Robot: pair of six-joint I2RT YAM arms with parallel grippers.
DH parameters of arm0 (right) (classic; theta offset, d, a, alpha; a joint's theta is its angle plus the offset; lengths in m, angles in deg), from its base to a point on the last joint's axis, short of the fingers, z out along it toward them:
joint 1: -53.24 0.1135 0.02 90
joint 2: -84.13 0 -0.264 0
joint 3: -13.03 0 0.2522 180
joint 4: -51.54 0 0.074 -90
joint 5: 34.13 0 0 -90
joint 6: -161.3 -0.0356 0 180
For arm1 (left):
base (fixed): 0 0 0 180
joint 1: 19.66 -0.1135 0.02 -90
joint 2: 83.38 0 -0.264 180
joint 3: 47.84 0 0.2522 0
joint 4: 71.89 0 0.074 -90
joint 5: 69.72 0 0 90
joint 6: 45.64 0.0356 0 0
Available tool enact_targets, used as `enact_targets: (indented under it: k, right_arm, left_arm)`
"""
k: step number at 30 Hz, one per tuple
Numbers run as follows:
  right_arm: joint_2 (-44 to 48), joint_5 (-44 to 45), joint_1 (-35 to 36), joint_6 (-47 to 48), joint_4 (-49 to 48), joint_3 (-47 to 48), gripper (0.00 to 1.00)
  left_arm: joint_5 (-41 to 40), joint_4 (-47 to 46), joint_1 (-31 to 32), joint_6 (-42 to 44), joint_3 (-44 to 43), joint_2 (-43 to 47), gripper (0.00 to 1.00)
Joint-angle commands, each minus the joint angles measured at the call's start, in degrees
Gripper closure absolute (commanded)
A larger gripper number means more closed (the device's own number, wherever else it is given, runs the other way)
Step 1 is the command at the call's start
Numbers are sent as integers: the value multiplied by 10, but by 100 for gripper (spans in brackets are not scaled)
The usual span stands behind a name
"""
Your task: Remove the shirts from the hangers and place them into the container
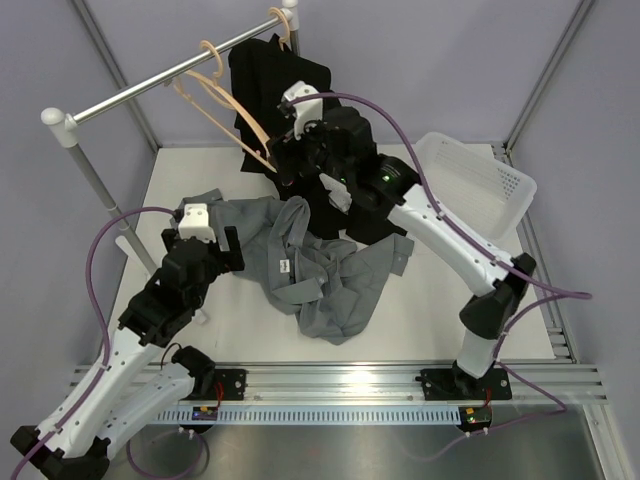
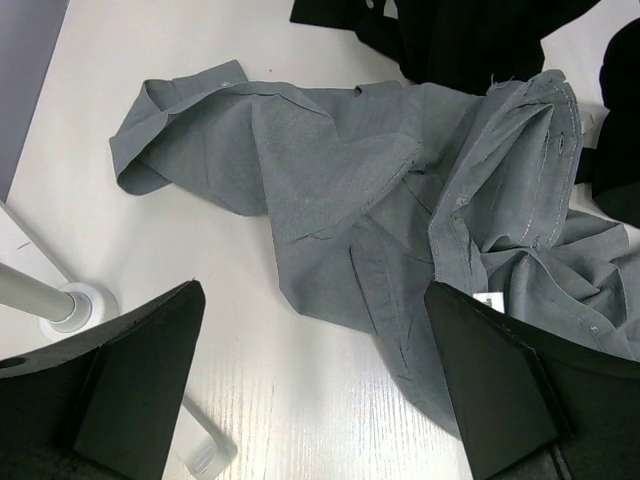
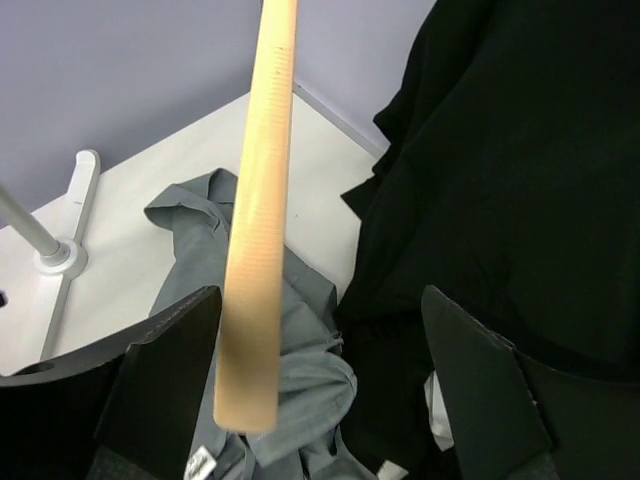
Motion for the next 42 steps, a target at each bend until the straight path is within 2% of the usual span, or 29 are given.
enact_targets:
  k: [1, 5, 9, 11, 14, 18, 21, 24, 31, 37, 42]
  right_arm:
    - [97, 6, -4, -15, -12, -51, 3]
    - [208, 34, -4, -45, -4, -178, 0]
    - [301, 59, -4, -103, 5, -364, 0]
    - [345, 62, -4, -143, 9, -458, 1]
    - [387, 37, -1, -192, -4, -542, 0]
    - [392, 27, 31, -243, -44, -657, 1]
    - [366, 18, 62, -285, -99, -694, 1]
    - [323, 18, 84, -317, -170, -690, 0]
    - [199, 86, 95, -419, -240, -631, 1]
    - [75, 150, 109, -465, -225, -561, 0]
    - [-27, 187, 116, -492, -146, -498, 0]
  left_arm:
    - [4, -17, -2, 6, 3, -5, 1]
    - [2, -17, -2, 5, 4, -8, 1]
    - [3, -17, -2, 6, 3, -11, 1]
    - [5, -17, -2, 6, 4, -15, 1]
    - [9, -17, -2, 6, 3, -19, 1]
    - [10, -17, -3, 6, 3, -22, 1]
    - [6, -17, -2, 7, 4, -25, 1]
    - [-1, -16, -3, 7, 5, -25, 1]
    - [-7, -16, -3, 7, 5, -26, 1]
    - [-8, -16, -3, 7, 5, -22, 1]
    - [-8, -16, -2, 8, 6, -21, 1]
